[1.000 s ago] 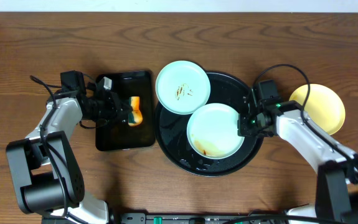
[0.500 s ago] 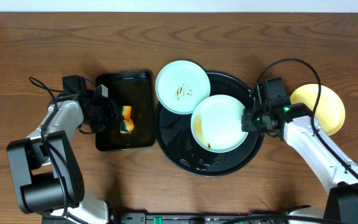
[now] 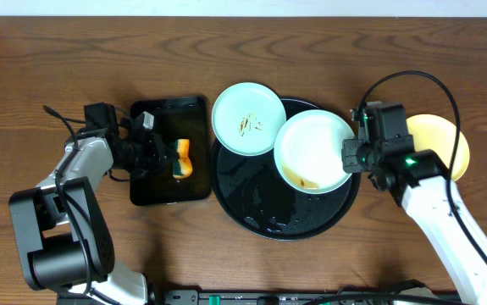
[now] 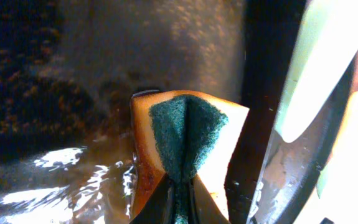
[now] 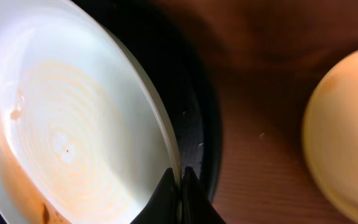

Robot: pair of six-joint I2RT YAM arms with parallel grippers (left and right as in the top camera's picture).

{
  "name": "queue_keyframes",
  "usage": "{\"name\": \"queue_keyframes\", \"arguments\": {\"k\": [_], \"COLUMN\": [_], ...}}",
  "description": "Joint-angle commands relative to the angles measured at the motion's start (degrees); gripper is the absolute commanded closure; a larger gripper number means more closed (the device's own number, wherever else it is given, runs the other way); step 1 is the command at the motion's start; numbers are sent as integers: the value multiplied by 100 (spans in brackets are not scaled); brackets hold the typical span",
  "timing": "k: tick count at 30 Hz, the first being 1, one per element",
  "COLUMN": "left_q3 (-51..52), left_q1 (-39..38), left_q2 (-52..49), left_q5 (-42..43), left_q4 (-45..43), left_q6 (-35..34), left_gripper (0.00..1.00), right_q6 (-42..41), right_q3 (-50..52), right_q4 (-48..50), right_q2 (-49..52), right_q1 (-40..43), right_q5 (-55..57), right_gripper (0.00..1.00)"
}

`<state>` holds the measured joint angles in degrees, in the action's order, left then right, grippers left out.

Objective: Clean dirty plates on tray and stack at the side
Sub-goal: 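Lift the light-blue plate with the right gripper toward the yellow plate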

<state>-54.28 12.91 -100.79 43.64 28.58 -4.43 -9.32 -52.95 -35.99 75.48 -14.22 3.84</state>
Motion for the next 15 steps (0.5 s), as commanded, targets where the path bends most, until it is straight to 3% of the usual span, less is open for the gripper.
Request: {"name": "queue_keyframes", "arguments": {"k": [1,5,8,10,13,15], "left_q3": [55,55,55,55,55,55], "left_q1": [4,4,4,4,4,4], "left_q2": [-57,-57,-57,-57,-57,-57], "left_q5": [-61,-2131,-2859,-2592,-1182,-651], "left_q4": [9,234,422,433,317,179], "left_q6": [4,-1023,-1462,-1432,-553,-313], "left_gripper": [92,92,92,92,93,92], "right_q6": [645,787,953,966,1032,1058], "right_q3": [-140,-140,-140,-140,-140,-140], "right_q4": [17,-7,-63,-83,-81,-59], "right_q2": [-354,-485,-487,-487,-487,-487], "right_q1": [-50,-50,-59,-109,-278,-514], "right_q5": [404,734,916,1193,1709,2205], "right_gripper": [99,99,99,99,99,99]}}
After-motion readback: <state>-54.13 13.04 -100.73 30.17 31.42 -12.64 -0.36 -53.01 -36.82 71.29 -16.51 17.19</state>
